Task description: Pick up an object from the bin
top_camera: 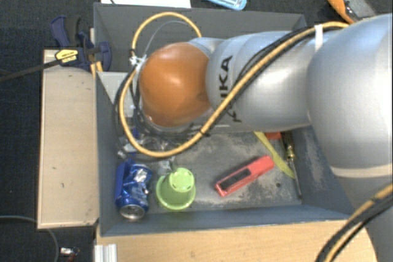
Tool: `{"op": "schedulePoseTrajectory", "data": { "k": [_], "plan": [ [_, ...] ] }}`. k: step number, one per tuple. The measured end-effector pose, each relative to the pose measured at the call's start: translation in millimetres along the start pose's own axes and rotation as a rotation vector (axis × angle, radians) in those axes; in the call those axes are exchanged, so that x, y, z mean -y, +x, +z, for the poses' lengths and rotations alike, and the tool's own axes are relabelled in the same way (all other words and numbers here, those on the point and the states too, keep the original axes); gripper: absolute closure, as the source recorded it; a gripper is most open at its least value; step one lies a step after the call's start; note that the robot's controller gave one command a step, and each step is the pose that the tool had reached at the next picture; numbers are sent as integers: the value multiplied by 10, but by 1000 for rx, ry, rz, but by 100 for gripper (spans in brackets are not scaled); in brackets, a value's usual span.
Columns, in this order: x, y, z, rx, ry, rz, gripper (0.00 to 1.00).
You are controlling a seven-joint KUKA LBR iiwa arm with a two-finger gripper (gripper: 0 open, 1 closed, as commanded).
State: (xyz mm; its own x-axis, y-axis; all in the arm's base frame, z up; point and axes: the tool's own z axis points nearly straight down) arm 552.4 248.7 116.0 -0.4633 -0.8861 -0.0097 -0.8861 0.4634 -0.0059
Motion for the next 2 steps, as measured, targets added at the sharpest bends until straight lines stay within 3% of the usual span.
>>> {"op": "schedulePoseTrajectory", "data": {
  "k": [1, 2],
  "plan": [
    [47, -35, 466, 0, 1, -59, 0],
    [-14, -14, 439, 8, 9, -435, 100]
  ]
}}
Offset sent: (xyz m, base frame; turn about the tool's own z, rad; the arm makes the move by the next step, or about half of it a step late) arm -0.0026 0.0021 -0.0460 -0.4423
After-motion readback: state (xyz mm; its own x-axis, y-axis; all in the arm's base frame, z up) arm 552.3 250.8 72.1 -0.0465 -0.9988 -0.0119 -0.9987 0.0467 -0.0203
